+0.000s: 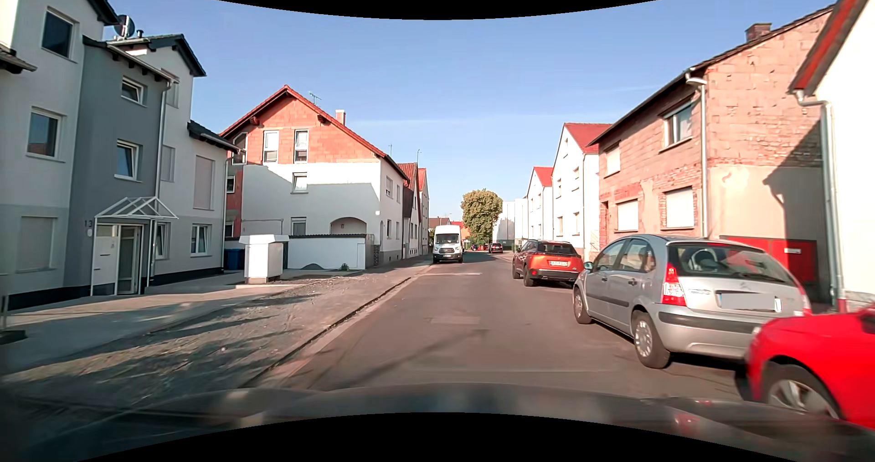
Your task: Follow the waypoints while adhering to traffic rules and regulations
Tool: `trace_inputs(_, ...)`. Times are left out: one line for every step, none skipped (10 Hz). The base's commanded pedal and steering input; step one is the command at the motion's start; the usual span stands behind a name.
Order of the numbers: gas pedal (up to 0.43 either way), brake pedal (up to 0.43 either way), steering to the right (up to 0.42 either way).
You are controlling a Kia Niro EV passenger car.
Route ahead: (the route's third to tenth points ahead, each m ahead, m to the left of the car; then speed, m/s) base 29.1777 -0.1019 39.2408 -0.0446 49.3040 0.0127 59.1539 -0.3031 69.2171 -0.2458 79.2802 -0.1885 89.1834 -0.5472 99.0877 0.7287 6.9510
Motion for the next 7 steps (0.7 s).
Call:
trace_inputs(0.000,0.000,-0.012)
trace_inputs(0.000,0.000,-0.012)
trace_inputs(0.000,0.000,-0.011)
trace_inputs(0.000,0.000,-0.010)
trace_inputs(0.000,0.000,-0.009)
trace_inputs(0.000,0.000,-0.009)
trace_inputs(0.000,0.000,-0.008)
